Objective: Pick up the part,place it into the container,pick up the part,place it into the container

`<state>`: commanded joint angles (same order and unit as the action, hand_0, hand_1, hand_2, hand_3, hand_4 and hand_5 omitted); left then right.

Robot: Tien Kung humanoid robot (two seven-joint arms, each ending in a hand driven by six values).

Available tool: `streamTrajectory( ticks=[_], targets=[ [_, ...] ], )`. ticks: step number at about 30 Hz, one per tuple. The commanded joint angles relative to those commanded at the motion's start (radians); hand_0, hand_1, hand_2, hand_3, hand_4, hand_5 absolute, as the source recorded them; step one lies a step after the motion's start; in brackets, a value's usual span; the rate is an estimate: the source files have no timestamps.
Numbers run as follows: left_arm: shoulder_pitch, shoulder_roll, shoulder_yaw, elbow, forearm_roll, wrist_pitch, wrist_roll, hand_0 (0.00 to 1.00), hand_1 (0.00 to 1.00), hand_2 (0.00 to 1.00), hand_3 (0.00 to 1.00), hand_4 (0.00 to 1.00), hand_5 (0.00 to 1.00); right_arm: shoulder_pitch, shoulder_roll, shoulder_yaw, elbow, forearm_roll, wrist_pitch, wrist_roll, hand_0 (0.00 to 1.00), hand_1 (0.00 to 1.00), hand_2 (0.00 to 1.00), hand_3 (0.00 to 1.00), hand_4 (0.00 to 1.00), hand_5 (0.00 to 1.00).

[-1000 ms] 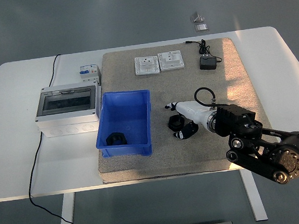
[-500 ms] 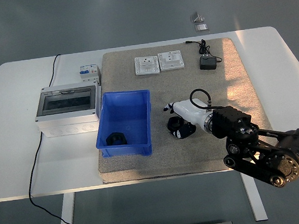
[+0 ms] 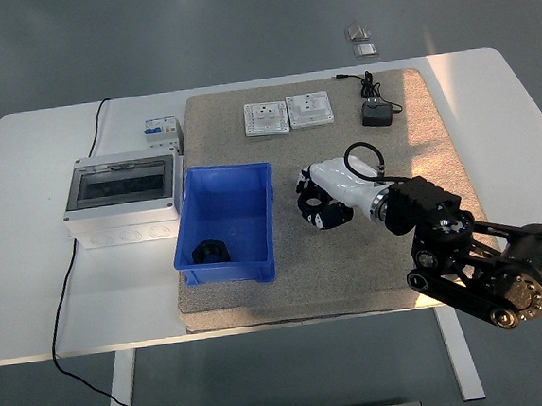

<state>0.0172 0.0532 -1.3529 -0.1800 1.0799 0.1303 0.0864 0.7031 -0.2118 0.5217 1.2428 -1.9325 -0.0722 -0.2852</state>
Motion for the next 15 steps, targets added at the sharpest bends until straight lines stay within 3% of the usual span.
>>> streamTrajectory(
  ticks=[8,11,12,15],
  targets=[
    [-0.001,-0.001,-0.002,0.0,0.002,0.003,-0.001,0.721,0.711,0.72,0.749,0.809,0.706,0.068,0.049,-0.096,0.009,0.15,-0.172,0.183,0.48,0.249,0.497,0.524,0.259,0.002],
    [-0.003,-0.002,-0.002,0.0,0.002,0.004,-0.002,0.721,0.711,0.72,0.749,0.809,0.706,0.09,0.068,-0.148,0.0,0.171,-0.129,0.238,0.48,0.249,0.497,0.524,0.259,0.002],
    [-0.004,-0.002,-0.002,0.0,0.002,0.004,-0.003,0.721,0.71,0.719,0.75,0.809,0.706,0.096,0.074,-0.163,-0.007,0.167,-0.104,0.245,0.55,0.316,0.549,0.551,0.279,0.002],
    [-0.005,-0.002,-0.001,0.0,-0.002,0.006,-0.006,0.721,0.71,0.719,0.75,0.809,0.706,0.105,0.084,-0.178,-0.017,0.145,-0.036,0.242,0.55,0.316,0.549,0.551,0.279,0.002]
  ],
)
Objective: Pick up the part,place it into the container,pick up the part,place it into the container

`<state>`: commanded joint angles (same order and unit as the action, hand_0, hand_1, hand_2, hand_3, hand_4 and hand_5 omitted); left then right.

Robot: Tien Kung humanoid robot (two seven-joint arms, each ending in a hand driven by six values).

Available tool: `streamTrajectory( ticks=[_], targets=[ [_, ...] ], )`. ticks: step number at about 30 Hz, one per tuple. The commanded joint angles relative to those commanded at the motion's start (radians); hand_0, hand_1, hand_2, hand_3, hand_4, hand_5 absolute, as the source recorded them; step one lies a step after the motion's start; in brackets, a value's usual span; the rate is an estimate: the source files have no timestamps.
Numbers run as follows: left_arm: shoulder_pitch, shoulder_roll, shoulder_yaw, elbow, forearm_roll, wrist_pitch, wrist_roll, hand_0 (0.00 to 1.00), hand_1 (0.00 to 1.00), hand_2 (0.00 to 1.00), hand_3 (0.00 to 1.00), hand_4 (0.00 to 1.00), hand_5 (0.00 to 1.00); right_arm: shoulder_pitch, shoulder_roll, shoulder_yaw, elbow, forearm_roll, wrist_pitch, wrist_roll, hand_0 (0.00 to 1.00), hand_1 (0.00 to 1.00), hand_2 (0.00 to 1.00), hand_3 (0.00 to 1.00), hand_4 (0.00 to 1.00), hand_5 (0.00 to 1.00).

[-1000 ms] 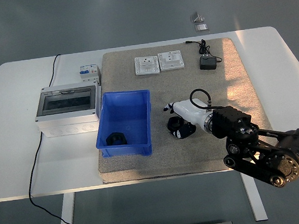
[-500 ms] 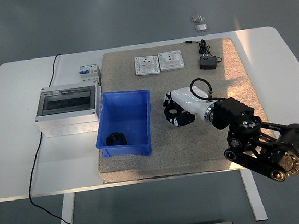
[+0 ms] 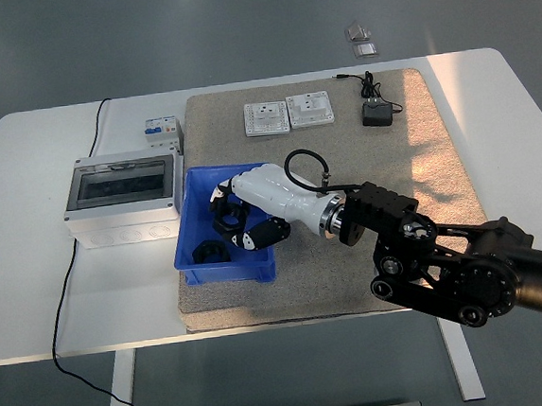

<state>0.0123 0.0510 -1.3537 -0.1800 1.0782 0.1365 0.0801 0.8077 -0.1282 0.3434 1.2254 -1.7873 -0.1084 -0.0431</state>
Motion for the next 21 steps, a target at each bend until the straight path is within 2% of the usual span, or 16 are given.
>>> streamTrajectory(
  ticks=[2,3,8,9,20,21],
  targets=[
    [0.0,-0.001,0.0,0.0,-0.002,0.001,-0.002,0.721,0.71,0.719,0.75,0.809,0.706,0.003,0.004,0.0,-0.003,-0.017,0.02,-0.002,0.55,0.316,0.549,0.551,0.279,0.002],
    [0.0,-0.001,0.001,0.0,-0.002,0.002,-0.002,0.72,0.71,0.718,0.75,0.808,0.708,0.004,0.005,-0.001,-0.004,-0.025,0.026,-0.003,0.807,0.736,0.764,0.69,0.453,0.083],
    [0.0,-0.002,0.001,0.0,-0.002,0.001,-0.001,0.72,0.71,0.718,0.75,0.808,0.708,0.008,0.009,-0.008,-0.005,-0.044,0.035,-0.008,0.807,0.736,0.764,0.69,0.453,0.083],
    [0.0,-0.002,0.001,0.0,-0.001,0.001,-0.001,0.719,0.709,0.717,0.75,0.808,0.71,0.008,0.009,-0.009,-0.004,-0.048,0.036,-0.01,0.964,0.869,0.847,0.802,0.529,0.195],
    [0.0,0.0,0.005,0.0,-0.002,0.002,0.003,0.719,0.707,0.718,0.749,0.808,0.711,0.001,0.008,-0.003,-0.003,-0.047,0.037,-0.012,0.998,0.9,0.864,0.83,0.547,0.23],
    [0.0,0.0,0.005,0.0,-0.003,0.002,0.004,0.719,0.707,0.717,0.748,0.809,0.712,-0.001,0.008,-0.001,-0.004,-0.042,0.038,-0.011,0.998,0.892,0.864,0.864,0.566,0.261]
  ],
)
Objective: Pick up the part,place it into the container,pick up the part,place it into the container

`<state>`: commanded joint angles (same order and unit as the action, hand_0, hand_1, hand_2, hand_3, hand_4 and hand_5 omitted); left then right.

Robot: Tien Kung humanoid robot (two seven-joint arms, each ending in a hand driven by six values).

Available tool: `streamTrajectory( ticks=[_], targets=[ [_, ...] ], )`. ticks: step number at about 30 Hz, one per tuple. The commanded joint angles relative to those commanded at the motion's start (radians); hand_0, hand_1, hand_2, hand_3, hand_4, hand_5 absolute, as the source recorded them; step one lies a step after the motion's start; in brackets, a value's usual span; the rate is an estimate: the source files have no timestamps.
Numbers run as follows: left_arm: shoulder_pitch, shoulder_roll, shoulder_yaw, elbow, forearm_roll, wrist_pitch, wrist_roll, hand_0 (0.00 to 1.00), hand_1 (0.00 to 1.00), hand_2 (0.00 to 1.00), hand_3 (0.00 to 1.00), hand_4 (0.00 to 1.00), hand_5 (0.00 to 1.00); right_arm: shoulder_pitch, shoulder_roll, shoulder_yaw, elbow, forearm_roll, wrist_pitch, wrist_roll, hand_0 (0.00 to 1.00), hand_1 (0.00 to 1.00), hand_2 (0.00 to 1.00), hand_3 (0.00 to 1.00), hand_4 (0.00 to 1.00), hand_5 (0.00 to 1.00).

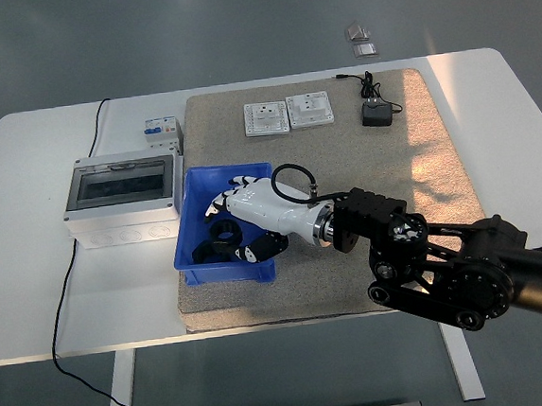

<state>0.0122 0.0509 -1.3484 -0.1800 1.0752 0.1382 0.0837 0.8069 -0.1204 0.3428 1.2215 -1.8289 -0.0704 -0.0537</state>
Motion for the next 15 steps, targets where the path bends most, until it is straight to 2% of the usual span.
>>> streamTrajectory(
  ticks=[5,6,7,11,12,15],
  targets=[
    [0.001,0.001,-0.001,0.0,0.005,-0.001,0.004,0.719,0.707,0.717,0.748,0.809,0.712,-0.008,-0.002,0.009,-0.004,0.034,-0.002,0.013,0.998,0.892,0.864,0.864,0.566,0.261],
    [0.0,0.002,-0.002,0.0,0.007,-0.001,0.005,0.719,0.705,0.716,0.748,0.806,0.711,-0.01,-0.003,0.011,-0.005,0.042,-0.006,0.017,0.998,0.886,0.868,0.952,0.574,0.272],
    [0.0,0.002,-0.002,0.0,0.009,-0.001,0.006,0.719,0.705,0.716,0.748,0.806,0.711,-0.012,-0.004,0.015,-0.006,0.051,-0.014,0.023,0.998,0.886,0.868,0.952,0.574,0.272],
    [-0.003,0.004,-0.005,0.0,0.021,-0.002,0.008,0.719,0.705,0.716,0.748,0.806,0.711,-0.053,-0.027,0.071,0.001,0.134,-0.096,0.089,0.998,0.886,0.868,0.952,0.574,0.272],
    [-0.004,0.004,-0.005,0.0,0.023,-0.002,0.009,0.719,0.705,0.716,0.748,0.806,0.711,-0.077,-0.042,0.099,0.011,0.166,-0.126,0.116,0.998,0.866,0.898,0.998,0.584,0.287],
    [-0.002,0.002,0.0,0.0,0.014,0.0,0.006,0.719,0.705,0.716,0.748,0.806,0.711,-0.147,-0.087,0.184,0.044,0.269,-0.203,0.188,0.998,0.866,0.898,0.998,0.584,0.287]
  ],
)
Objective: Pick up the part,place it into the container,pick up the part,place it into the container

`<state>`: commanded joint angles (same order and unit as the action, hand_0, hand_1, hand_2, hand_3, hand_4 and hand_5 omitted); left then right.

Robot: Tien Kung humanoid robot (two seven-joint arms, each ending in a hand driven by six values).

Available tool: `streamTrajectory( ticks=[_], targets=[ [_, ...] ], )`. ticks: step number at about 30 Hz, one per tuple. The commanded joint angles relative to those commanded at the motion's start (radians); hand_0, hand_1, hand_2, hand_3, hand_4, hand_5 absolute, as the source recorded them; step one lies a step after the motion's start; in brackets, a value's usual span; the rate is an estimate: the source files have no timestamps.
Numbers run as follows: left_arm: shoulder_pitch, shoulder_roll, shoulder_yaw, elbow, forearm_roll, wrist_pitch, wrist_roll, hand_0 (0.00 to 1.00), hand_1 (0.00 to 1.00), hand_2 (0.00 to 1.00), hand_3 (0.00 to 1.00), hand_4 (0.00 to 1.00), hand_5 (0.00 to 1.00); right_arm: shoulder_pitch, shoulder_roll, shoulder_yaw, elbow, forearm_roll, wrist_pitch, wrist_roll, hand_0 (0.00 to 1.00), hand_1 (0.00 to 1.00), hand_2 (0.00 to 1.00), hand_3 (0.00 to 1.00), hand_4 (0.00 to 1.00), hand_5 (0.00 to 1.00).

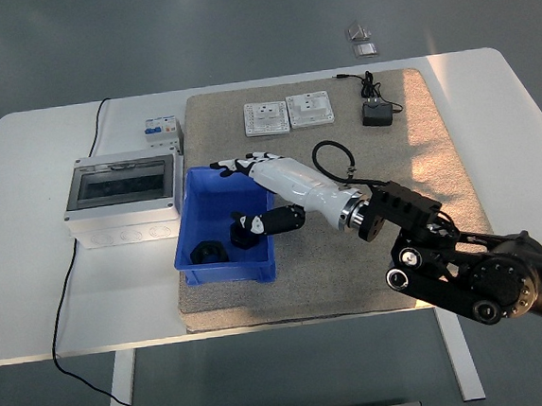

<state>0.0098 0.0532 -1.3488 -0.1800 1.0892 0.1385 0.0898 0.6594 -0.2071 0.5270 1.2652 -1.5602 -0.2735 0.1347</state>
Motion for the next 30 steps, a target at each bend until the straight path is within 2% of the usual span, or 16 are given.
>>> streamTrajectory(
  ticks=[2,3,7,8,9,14,15,17,20,21,22,30],
  targets=[
    [0.003,-0.001,0.002,0.0,-0.007,0.001,-0.003,0.719,0.705,0.716,0.748,0.806,0.711,-0.056,-0.033,0.066,0.022,0.072,-0.045,0.054,0.998,0.866,0.898,0.998,0.584,0.287],
    [0.005,-0.001,0.003,0.0,-0.008,0.002,-0.003,0.719,0.706,0.716,0.747,0.805,0.71,-0.087,-0.049,0.104,0.03,0.112,-0.049,0.082,0.854,0.767,0.842,0.908,0.581,0.283],
    [0.012,-0.003,0.007,0.0,-0.02,0.004,-0.008,0.719,0.706,0.716,0.747,0.805,0.71,-0.214,-0.093,0.245,0.035,0.258,-0.007,0.179,0.854,0.767,0.842,0.908,0.581,0.283],
    [0.014,-0.004,0.01,0.0,-0.026,0.005,-0.009,0.719,0.706,0.716,0.747,0.805,0.71,-0.247,-0.095,0.28,0.032,0.294,0.011,0.2,0.854,0.767,0.842,0.908,0.581,0.283],
    [0.016,-0.005,0.011,0.0,-0.029,0.005,-0.009,0.719,0.706,0.716,0.745,0.804,0.71,-0.278,-0.095,0.313,0.03,0.33,0.024,0.218,0.786,0.715,0.774,0.725,0.598,0.293],
    [0.022,-0.012,0.015,0.0,-0.035,0.006,-0.009,0.719,0.706,0.716,0.745,0.804,0.71,-0.419,-0.067,0.468,0.021,0.515,0.067,0.267,0.786,0.715,0.774,0.725,0.598,0.293],
    [0.022,-0.013,0.015,0.0,-0.035,0.005,-0.008,0.719,0.705,0.717,0.743,0.8,0.707,-0.441,-0.063,0.493,0.02,0.551,0.071,0.271,0.786,0.708,0.758,0.697,0.683,0.377],
    [0.022,-0.014,0.015,0.0,-0.031,0.004,-0.006,0.719,0.705,0.717,0.743,0.8,0.707,-0.481,-0.056,0.539,0.02,0.623,0.077,0.279,0.786,0.708,0.758,0.697,0.683,0.377],
    [0.021,-0.015,0.014,0.0,-0.025,0.002,-0.003,0.719,0.705,0.717,0.743,0.8,0.707,-0.512,-0.054,0.597,0.022,0.714,0.082,0.284,0.786,0.708,0.758,0.697,0.683,0.377],
    [0.022,-0.015,0.015,0.0,-0.026,0.002,-0.002,0.718,0.705,0.718,0.743,0.798,0.706,-0.517,-0.053,0.61,0.022,0.739,0.083,0.286,0.784,0.708,0.757,0.692,0.712,0.419],
    [0.022,-0.015,0.016,0.0,-0.027,0.002,-0.001,0.718,0.705,0.718,0.743,0.798,0.706,-0.521,-0.052,0.621,0.021,0.768,0.083,0.287,0.784,0.708,0.757,0.692,0.712,0.419],
    [0.021,-0.012,0.017,0.0,-0.026,0.0,0.0,0.719,0.705,0.723,0.745,0.796,0.711,-0.528,-0.04,0.644,-0.009,0.915,0.086,0.288,0.789,0.71,0.754,0.688,0.722,0.426]
  ],
)
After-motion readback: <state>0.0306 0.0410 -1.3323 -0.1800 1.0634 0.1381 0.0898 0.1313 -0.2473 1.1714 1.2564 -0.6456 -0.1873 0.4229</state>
